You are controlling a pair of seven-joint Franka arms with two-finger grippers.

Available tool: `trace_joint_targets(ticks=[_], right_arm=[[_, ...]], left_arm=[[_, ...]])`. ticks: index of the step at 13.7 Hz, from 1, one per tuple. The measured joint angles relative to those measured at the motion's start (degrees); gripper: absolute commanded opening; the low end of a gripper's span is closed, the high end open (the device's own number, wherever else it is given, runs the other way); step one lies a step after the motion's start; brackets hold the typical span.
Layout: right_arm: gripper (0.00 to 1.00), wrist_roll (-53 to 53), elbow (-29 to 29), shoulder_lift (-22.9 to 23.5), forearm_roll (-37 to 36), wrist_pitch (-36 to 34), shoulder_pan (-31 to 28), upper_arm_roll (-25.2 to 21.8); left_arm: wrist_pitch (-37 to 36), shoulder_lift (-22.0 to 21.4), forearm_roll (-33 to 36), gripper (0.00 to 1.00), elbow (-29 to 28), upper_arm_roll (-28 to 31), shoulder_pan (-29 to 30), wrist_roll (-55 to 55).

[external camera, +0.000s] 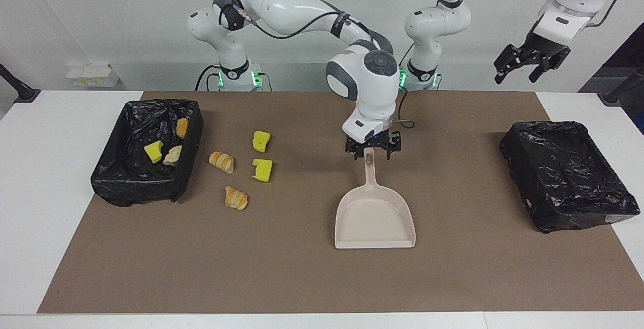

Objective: Sweep and dump trash in bin
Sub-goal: 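Release the dustpan and withdraw the right gripper toward the robot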

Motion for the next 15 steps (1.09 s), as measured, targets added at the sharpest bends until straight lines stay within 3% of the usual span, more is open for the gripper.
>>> trace_joint_targets(ticks=[4, 7, 12, 15], right_arm=[[1.0, -1.3, -4.0, -7.0, 6.6, -6.3, -2.1, 0.1], [1.0, -1.1, -12.4, -13.5, 7.7, -8.3, -0.1, 0.5], [1.0, 0.7, -34.3, -23.6, 11.6, 5.3, 6.4, 0.7], [1.0, 6.6, -39.4, -23.3, 11.7, 9.9, 12.2, 0.7]], left_arm=[[0.0, 0.1, 0.0, 1.0, 0.0, -0.1, 0.0, -0.8], [6.2, 2.5, 0.0, 1.0, -0.5, -0.8, -0.6, -6.4], [18.7, 13.6, 0.0, 1.0, 0.3, -1.6, -6.0, -10.9], [19.5, 20.1, 0.0, 1.0, 5.5, -1.7, -9.6, -14.5]])
